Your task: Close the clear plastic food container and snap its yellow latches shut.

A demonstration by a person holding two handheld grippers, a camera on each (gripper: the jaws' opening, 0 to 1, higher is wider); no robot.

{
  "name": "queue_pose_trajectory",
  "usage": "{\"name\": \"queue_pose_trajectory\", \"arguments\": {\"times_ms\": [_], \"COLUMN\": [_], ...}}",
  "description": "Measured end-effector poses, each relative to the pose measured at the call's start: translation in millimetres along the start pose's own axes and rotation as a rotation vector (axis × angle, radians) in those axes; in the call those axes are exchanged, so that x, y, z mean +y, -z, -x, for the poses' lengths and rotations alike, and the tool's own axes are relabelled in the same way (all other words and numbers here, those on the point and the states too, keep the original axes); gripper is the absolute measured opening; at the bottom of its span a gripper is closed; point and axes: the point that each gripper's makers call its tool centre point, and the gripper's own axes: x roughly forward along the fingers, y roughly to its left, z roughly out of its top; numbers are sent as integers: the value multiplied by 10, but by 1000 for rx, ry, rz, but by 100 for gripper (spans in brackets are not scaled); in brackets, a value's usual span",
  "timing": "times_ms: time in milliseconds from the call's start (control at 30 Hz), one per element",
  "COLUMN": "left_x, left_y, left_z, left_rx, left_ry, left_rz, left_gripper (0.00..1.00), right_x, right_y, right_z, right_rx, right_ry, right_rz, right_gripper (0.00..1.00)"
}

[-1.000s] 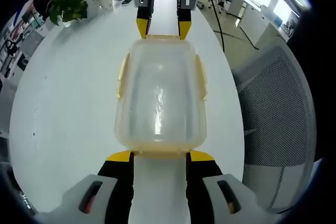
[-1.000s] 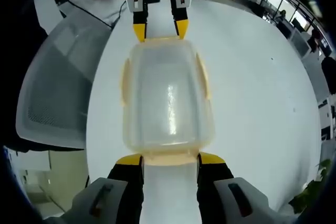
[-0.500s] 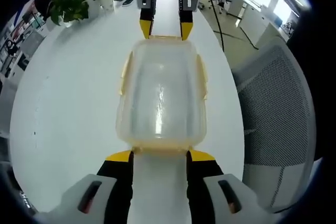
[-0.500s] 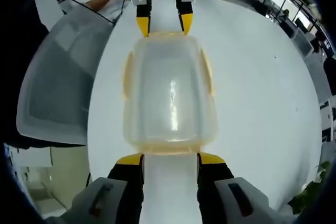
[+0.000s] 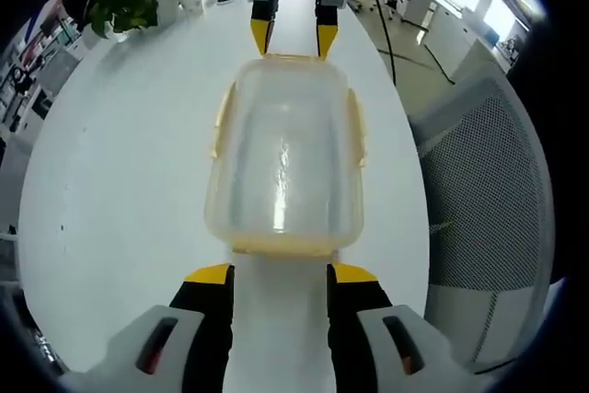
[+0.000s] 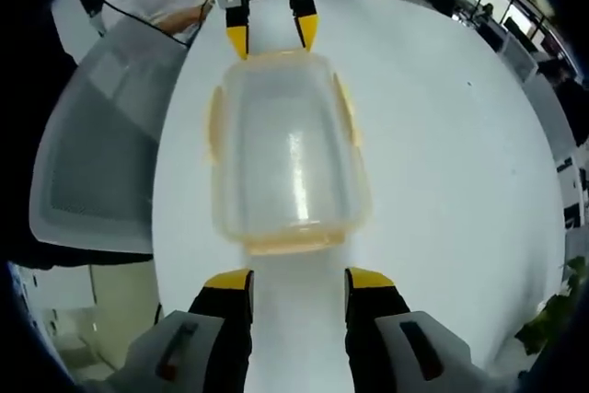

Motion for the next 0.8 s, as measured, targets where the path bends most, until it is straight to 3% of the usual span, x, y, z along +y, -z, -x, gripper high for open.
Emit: {"name": "queue_pose_trajectory", "arguments": {"times_ms": [267,367,533,600,700,800], "left_x": [-28,-7,-7,-3,1,6], "left_y": [-38,-52,-24,-33,-64,-50], "left_z": [43,69,86,91,106,113], "left_rx": [5,3,3,-12,-50,-55], "left_ry": [4,3,16,18,23,33], "left_rz": [16,43,148,174,274,298], "left_gripper": [39,39,39,39,38,38], "right_x": [34,25,-6,-5,2,5], "right_y": [-30,-55,-119,-118,-139,-136], "right_z": [17,43,82,86,83,75], "right_rx": [-11,-27,-76,-79,-105,-118], "right_ry": [-15,-20,-24,-24,-27,-33], "right_rz": [-38,-100,-230,-248,-298,-332], "right_gripper": [37,38,40,40,40,40]}}
